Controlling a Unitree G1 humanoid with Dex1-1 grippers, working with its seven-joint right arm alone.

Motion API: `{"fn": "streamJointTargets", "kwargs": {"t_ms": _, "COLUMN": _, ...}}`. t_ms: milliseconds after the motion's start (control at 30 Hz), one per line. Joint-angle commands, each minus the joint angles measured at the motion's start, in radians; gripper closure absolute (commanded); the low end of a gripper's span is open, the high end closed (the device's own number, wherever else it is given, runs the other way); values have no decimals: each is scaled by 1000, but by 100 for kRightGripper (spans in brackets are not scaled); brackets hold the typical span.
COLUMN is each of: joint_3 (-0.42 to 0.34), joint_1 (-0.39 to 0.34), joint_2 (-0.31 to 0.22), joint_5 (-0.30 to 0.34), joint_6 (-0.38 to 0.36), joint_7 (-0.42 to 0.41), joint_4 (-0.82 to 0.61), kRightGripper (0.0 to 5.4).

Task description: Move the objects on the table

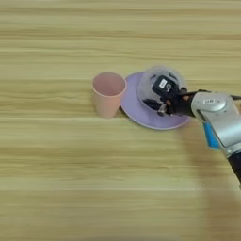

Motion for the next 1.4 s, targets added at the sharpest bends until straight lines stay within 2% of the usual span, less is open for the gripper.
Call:
{"fn": "streamJointTargets", "kwargs": {"t_ms": 33, "joint_3": -28, "joint_1": -62, "joint_2": -25, "joint_5": -1, "joint_6": -30, "joint_7": -27, "joint_4": -30, "kRightGripper": 307}}
{"fn": "streamJointTargets", "kwargs": {"t_ms": 400, "joint_3": -50, "joint_1": -50, "joint_2": -31, "joint_5": 7, "joint_6": -31, "joint_7": -37, "joint_4": -54, "kRightGripper": 170}}
{"fn": "streamJointTargets", "kwargs": {"t_ms": 600, "joint_3": -124, "joint_1": -9, "joint_2": -32, "joint_5": 45, "joint_6": -22, "joint_7": -59, "joint_4": -152, "kRightGripper": 95}}
{"fn": "streamJointTargets", "kwargs": {"t_ms": 833, "joint_3": -174, "joint_1": 52, "joint_2": -39, "joint_5": 82, "joint_6": -2, "joint_7": -58, "joint_4": -244, "kRightGripper": 2}}
{"fn": "streamJointTargets", "kwargs": {"t_ms": 1133, "joint_3": -202, "joint_1": 133, "joint_2": -39, "joint_5": 197, "joint_6": 15, "joint_7": 24, "joint_4": -312, "kRightGripper": 2}}
{"fn": "streamJointTargets", "kwargs": {"t_ms": 1267, "joint_3": -197, "joint_1": 180, "joint_2": -25, "joint_5": 246, "joint_6": -15, "joint_7": 63, "joint_4": -337, "kRightGripper": 2}}
{"fn": "streamJointTargets", "kwargs": {"t_ms": 1400, "joint_3": -206, "joint_1": 195, "joint_2": 9, "joint_5": 285, "joint_6": -32, "joint_7": 57, "joint_4": -345, "kRightGripper": 2}}
